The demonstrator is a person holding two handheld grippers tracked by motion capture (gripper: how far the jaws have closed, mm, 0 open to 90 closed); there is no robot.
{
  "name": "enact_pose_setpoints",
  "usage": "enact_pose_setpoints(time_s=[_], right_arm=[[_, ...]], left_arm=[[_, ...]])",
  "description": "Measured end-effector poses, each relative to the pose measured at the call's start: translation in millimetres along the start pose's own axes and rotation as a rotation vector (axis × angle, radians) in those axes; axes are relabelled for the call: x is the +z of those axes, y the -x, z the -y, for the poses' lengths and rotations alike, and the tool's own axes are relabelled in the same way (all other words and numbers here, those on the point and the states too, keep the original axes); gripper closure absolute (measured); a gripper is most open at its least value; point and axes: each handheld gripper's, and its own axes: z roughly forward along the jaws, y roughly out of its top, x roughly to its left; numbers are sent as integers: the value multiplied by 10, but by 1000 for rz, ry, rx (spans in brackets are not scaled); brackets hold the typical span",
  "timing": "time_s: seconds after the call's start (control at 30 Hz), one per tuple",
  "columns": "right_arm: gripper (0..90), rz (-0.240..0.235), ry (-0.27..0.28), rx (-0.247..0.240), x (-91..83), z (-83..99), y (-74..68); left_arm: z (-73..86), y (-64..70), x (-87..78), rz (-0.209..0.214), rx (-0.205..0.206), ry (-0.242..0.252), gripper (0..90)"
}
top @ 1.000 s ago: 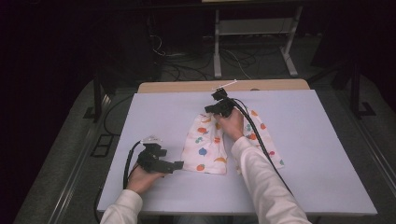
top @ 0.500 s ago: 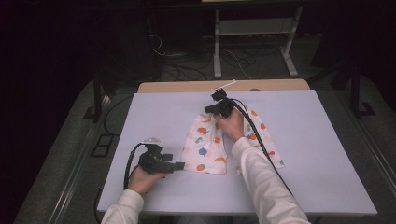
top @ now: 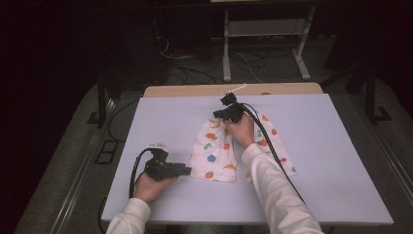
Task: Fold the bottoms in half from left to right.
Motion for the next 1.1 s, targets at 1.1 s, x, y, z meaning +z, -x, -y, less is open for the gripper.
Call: enact_pose_setpoints(time_s=[1.1], right_arm=[[884, -28, 56, 37, -162, -14, 104]], left_arm=[[-83, 128, 78, 31, 107, -43, 889]])
